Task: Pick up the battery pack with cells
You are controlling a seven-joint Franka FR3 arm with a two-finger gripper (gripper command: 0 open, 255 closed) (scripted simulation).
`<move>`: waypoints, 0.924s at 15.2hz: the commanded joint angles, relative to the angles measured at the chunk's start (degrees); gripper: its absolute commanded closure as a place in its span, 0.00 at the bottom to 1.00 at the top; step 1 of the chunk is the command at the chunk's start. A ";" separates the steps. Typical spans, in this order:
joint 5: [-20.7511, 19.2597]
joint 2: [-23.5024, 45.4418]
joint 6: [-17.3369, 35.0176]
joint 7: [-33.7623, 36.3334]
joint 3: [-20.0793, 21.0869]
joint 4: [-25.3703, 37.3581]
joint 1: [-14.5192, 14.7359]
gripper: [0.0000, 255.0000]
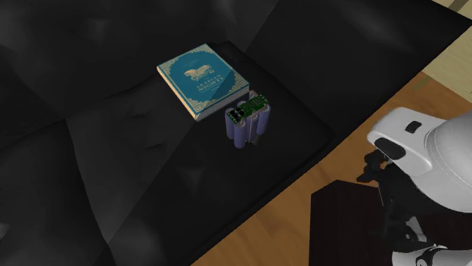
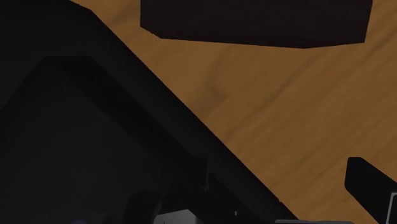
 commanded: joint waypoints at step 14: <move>-2.21 32.26 -0.12 -16.70 -8.66 28.97 -3.53 0.00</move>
